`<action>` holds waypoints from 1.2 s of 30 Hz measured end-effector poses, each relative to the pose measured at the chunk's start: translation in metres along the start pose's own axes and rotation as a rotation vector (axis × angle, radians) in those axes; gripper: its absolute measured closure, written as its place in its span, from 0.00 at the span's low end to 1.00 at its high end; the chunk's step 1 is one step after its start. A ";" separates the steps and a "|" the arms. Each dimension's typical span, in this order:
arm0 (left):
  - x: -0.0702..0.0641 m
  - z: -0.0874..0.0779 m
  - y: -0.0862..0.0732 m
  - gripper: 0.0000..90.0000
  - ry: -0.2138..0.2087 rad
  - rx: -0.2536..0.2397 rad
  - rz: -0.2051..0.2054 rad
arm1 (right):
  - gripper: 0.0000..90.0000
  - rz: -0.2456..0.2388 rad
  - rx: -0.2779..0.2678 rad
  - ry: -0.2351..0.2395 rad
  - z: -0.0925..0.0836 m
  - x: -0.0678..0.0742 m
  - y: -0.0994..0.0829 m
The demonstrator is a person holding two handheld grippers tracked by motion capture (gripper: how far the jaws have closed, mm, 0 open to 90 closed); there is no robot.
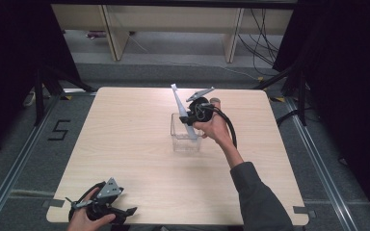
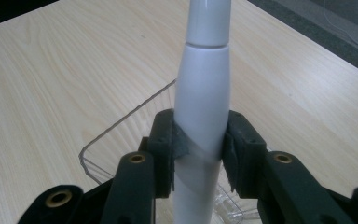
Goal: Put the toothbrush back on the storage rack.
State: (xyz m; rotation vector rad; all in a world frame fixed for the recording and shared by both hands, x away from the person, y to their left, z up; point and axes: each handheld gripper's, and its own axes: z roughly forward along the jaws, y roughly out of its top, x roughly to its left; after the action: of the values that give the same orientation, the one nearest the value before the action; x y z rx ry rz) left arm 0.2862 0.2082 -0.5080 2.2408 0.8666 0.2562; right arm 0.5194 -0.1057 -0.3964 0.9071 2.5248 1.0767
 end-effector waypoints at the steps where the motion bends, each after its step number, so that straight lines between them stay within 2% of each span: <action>1: 0.000 0.000 0.000 0.17 -0.001 -0.001 -0.001 | 0.75 -0.005 -0.014 -0.006 0.003 0.000 -0.001; 5: 0.000 0.000 0.000 0.17 0.000 -0.002 0.000 | 0.75 0.003 0.017 -0.004 0.005 -0.002 -0.006; 8: 0.000 0.000 0.000 0.17 0.001 -0.001 -0.002 | 0.75 0.014 0.010 -0.005 0.007 -0.002 -0.008; 10: 0.000 0.000 0.000 0.17 0.002 0.003 -0.001 | 0.75 0.014 0.038 -0.002 0.008 -0.003 -0.008; 18: 0.000 0.001 0.000 0.17 -0.003 -0.007 0.000 | 0.75 0.010 0.053 0.000 0.012 -0.003 -0.010; 19: 0.000 0.000 0.000 0.17 0.000 -0.002 -0.001 | 0.75 0.017 0.044 -0.005 0.015 -0.003 -0.010; 21: 0.000 0.000 0.000 0.17 -0.002 -0.002 0.001 | 0.75 0.035 0.071 -0.005 0.015 -0.003 -0.011; 22: 0.000 0.000 0.000 0.17 -0.002 -0.002 0.001 | 0.75 0.066 0.100 -0.012 0.014 -0.001 -0.011; 24: 0.000 0.000 0.000 0.17 -0.001 -0.001 0.001 | 0.75 0.066 0.086 -0.018 0.017 0.000 -0.012; 27: 0.000 0.000 0.000 0.17 0.000 -0.002 -0.002 | 0.75 0.044 0.100 0.000 0.017 -0.001 -0.012; 28: 0.000 0.000 0.000 0.17 0.000 -0.002 -0.001 | 0.75 0.013 0.089 -0.003 0.018 -0.003 -0.011; 29: 0.000 0.000 0.000 0.17 -0.002 -0.001 0.001 | 0.75 0.027 0.088 -0.004 0.019 -0.002 -0.012; 32: 0.000 0.000 0.000 0.17 -0.001 -0.001 0.002 | 0.75 0.024 0.108 -0.004 0.019 -0.002 -0.012; 34: 0.000 0.000 0.000 0.17 0.001 -0.003 0.001 | 0.75 0.005 0.114 -0.004 0.021 -0.003 -0.012; 36: 0.000 0.000 0.000 0.17 0.001 -0.002 0.000 | 0.75 0.016 0.110 -0.002 0.022 -0.002 -0.013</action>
State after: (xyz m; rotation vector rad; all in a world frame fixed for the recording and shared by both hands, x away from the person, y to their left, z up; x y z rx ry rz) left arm 0.2862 0.2085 -0.5078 2.2387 0.8661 0.2581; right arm 0.5246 -0.1013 -0.4211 0.9571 2.6020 0.9484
